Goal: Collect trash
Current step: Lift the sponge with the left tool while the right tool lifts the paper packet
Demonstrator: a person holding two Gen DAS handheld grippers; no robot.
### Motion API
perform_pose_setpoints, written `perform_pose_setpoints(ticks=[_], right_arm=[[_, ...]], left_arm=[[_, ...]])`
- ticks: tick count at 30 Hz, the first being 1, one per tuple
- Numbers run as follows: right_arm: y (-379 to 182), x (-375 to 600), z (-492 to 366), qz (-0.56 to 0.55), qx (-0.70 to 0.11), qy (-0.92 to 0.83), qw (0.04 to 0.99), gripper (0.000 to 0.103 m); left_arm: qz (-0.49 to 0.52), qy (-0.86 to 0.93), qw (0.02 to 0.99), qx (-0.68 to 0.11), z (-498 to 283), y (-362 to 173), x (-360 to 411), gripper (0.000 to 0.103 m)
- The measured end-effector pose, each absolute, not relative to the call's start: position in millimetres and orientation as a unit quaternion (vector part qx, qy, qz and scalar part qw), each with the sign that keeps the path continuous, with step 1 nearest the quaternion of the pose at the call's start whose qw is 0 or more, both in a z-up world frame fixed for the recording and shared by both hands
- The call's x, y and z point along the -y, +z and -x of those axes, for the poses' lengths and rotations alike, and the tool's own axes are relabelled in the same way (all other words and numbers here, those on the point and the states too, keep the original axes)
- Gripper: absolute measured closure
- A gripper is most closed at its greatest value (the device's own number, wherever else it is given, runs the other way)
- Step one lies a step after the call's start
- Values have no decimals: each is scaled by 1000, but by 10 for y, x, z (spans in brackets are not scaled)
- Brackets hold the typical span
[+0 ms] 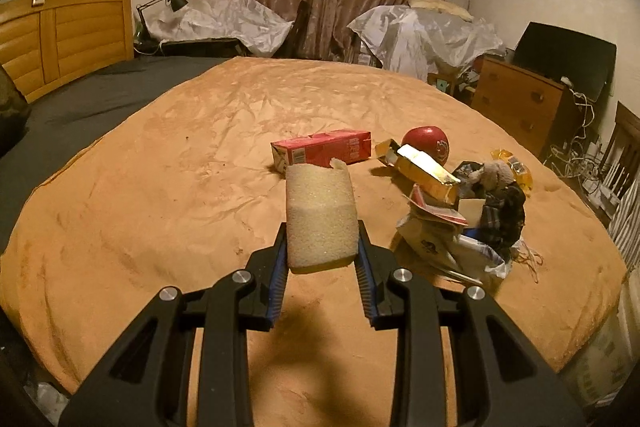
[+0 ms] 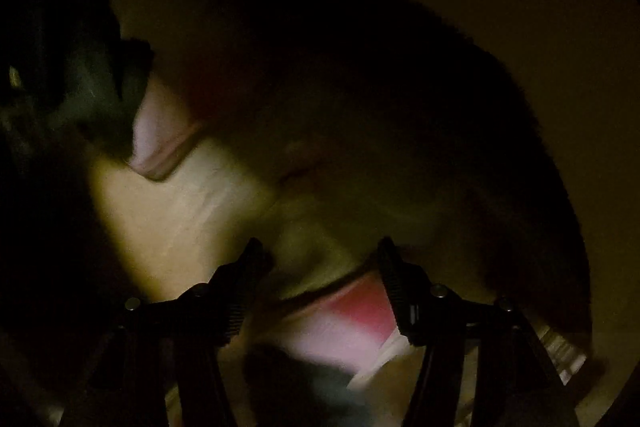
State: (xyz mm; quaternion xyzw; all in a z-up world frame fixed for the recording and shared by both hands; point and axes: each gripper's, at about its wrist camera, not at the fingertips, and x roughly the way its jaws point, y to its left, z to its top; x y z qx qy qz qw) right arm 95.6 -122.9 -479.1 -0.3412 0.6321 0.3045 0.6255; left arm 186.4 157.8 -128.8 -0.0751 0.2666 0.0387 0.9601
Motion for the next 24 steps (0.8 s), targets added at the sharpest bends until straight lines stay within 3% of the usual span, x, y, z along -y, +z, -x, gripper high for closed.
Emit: perform_pose_setpoints(ticks=[2,5,16,20,23,24], right_arm=[[-4934,1127,-893,375,-612,327,614,42],[-5136,1006,-1045,370,-607,338,616,28],[-5791,1005,-1558,318,-659,295,615,28],[-5874,984,-1691,319,-682,288,592,61],[-5856,1003,-1760,324,-685,286,586,70],[-5796,1016,-1813,323,-687,286,585,81]], left_arm=[[80,38,960,-265,-1867,-1290,-1606,73],[87,43,960,-262,-1866,-1300,-1653,73],[75,45,955,-282,-2024,-1420,-1520,73],[75,44,952,-294,-2092,-1474,-1495,73],[71,46,949,-303,-2123,-1531,-1476,73],[72,47,948,-307,-2137,-1551,-1483,73]])
